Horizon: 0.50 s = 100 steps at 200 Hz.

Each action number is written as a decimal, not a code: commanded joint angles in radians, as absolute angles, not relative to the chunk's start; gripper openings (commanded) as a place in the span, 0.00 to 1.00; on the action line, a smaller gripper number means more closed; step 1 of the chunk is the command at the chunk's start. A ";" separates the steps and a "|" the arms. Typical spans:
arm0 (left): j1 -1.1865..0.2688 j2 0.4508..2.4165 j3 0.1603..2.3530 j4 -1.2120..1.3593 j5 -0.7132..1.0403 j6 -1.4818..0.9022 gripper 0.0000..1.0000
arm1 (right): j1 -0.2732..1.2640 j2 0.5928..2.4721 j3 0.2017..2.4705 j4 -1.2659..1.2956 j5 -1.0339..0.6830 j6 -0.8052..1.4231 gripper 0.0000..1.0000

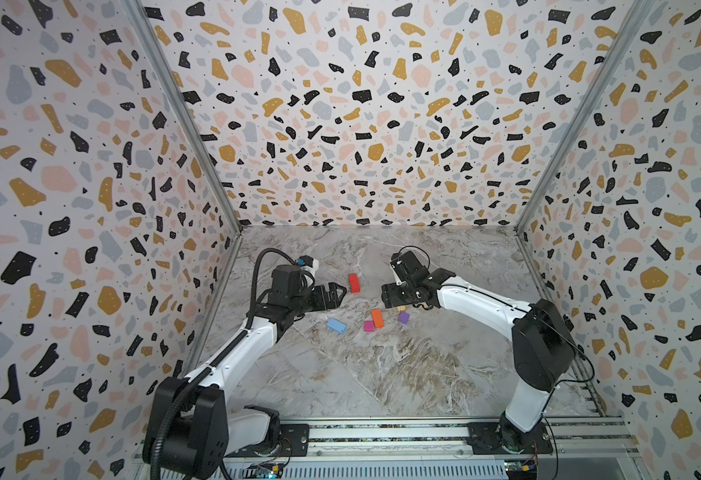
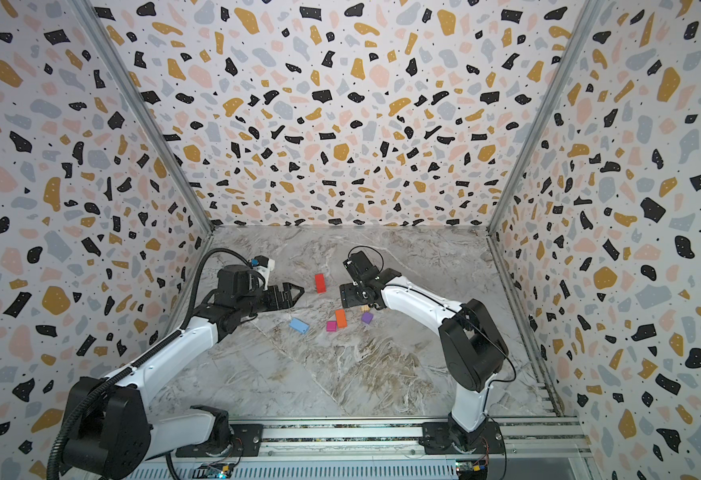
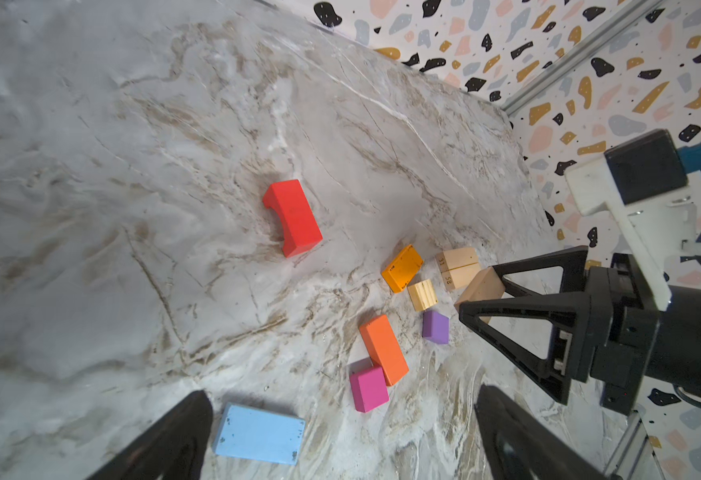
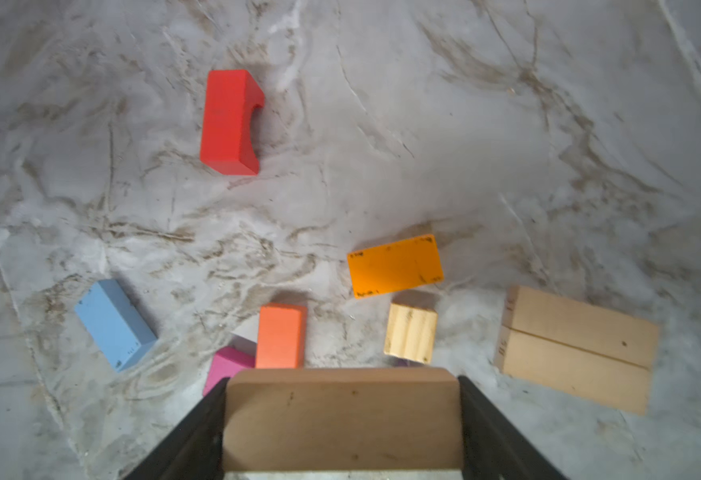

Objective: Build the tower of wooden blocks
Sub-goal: 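Carry the held wood bar over the two-bar stack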

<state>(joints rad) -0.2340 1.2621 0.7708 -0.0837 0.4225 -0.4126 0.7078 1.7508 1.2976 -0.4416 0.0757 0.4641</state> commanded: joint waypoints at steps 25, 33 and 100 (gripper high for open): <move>-0.252 1.271 0.762 -0.035 0.449 -0.425 1.00 | 0.690 1.589 1.117 -0.444 0.130 0.523 0.65; -0.254 1.276 0.762 -0.035 0.447 -0.425 1.00 | 0.688 1.570 1.092 -0.442 0.133 0.527 0.65; -0.271 1.303 0.772 -0.034 0.472 -0.429 1.00 | 0.625 1.500 0.928 -0.369 0.166 0.496 0.67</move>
<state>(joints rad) -0.2653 1.3056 0.7708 -0.0719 0.4492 -0.4236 0.6453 1.5307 0.9627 -0.4114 0.1364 0.5152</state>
